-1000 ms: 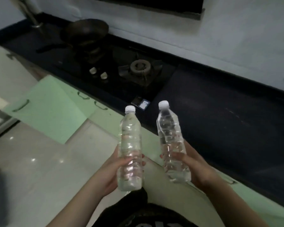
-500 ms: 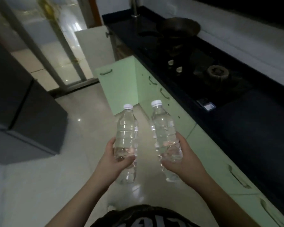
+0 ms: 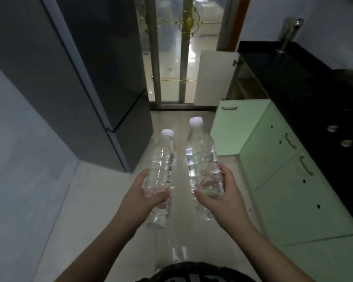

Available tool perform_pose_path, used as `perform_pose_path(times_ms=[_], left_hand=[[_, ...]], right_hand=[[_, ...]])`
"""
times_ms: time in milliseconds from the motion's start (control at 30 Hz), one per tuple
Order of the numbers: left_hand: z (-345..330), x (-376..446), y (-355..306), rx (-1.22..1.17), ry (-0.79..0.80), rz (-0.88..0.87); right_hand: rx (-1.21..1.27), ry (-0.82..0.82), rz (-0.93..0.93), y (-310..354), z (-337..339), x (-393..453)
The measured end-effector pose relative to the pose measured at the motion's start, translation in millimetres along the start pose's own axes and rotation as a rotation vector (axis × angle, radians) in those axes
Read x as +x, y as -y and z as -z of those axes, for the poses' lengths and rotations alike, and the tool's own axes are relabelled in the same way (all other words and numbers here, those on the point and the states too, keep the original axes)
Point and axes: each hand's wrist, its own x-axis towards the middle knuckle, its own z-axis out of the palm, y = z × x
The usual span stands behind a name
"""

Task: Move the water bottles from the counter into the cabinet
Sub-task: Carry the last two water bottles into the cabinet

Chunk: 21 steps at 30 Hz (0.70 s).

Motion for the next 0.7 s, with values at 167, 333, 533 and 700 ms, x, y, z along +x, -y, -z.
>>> perform_pose_path(times_ms=[167, 333, 533, 700], left_hand=[[38, 31, 1, 0.073, -0.140, 0.019], [42, 87, -3, 0.213, -0.178, -0.034], [37, 192, -17, 0.328, -0.095, -0.071], [36, 279, -52, 0.275, -0.072, 0.038]], right_hand=[[-0.028, 0.072, -0.035, 5, -26, 38], [-0.097, 0.112, -0.128, -2, -27, 92], [-0.076, 0.087, -0.190, -28, -35, 190], [-0.020, 0.094, -0.212, -29, -45, 285]])
